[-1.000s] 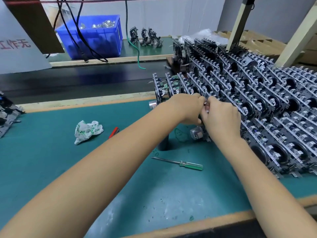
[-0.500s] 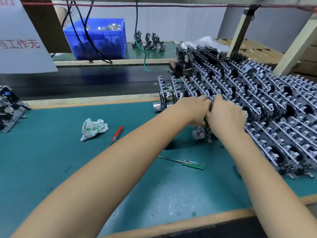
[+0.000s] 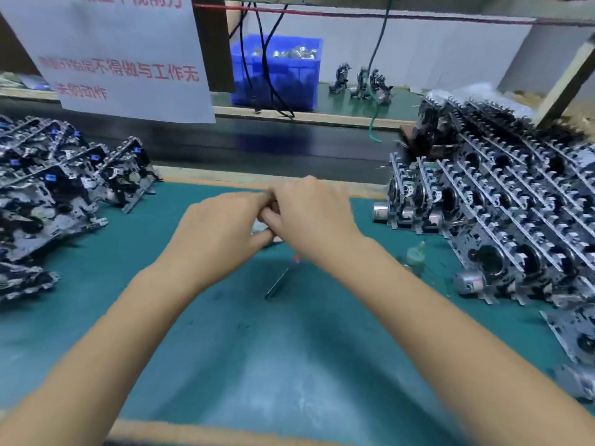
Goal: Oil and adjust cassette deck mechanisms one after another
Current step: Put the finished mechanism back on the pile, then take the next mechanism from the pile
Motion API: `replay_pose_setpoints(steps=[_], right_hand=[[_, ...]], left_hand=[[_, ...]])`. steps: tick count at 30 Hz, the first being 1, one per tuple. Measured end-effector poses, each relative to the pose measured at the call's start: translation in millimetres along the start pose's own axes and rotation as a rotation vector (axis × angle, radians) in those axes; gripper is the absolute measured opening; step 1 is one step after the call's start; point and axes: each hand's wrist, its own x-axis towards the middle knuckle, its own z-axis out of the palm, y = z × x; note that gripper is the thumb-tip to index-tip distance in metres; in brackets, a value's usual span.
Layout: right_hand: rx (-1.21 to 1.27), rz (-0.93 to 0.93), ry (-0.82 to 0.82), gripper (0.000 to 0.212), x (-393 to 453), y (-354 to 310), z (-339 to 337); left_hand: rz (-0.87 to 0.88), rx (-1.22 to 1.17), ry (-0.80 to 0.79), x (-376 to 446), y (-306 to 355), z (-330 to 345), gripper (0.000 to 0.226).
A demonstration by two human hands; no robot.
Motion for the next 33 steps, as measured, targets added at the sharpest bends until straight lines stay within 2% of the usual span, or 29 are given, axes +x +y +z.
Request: replay_pose_setpoints(steps=[2,3,6,9,14,18,22,25,29,31,33], right_hand=[[0.024,-0.131,-0.063,0.021,33,-22,24],[0.025,-0.194,-0.07,0.022,49,-33,34],[-0.04,-0.333,-0.003,0.025,95,-65,60],[-0.107,-0.426,0.081,0.027,138,-91,76],[-0.172,-0.588,0.095,0.048,195,-124,87],[-0.259,-0.709,0.042,0.04,226,-143,105],[-0.269,-0.714,0.021,0.034,234,-137,105],[-0.255,-0.699,-0.022,0.034,225,-118,90],[-0.176,-0.539,-0.097,0.034,190,-83,59],[-0.137,-0.457,-0.121,0.032,157,-66,40],[-0.115,-0.42,-0.112,0.029,114,-47,26]], left_hand=[[-0.09,0.109,-0.075,-1,-37,4,0.01],[-0.136,0.155,-0.096,1,-55,5,0.015],[-0.263,0.256,-0.117,10,-103,-1,0.036],[-0.375,0.348,-0.055,26,-152,-13,0.044],[-0.501,0.339,-0.013,59,-206,-17,0.044],[-0.514,0.286,-0.062,74,-225,-8,0.031],[-0.494,0.246,-0.018,80,-229,-4,0.021],[-0.43,0.254,-0.027,80,-218,-4,0.03],[-0.242,0.229,0.01,70,-182,-9,0.036],[-0.142,0.272,0.026,57,-153,-15,0.034],[0.023,0.235,0.107,35,-125,-18,0.028]])
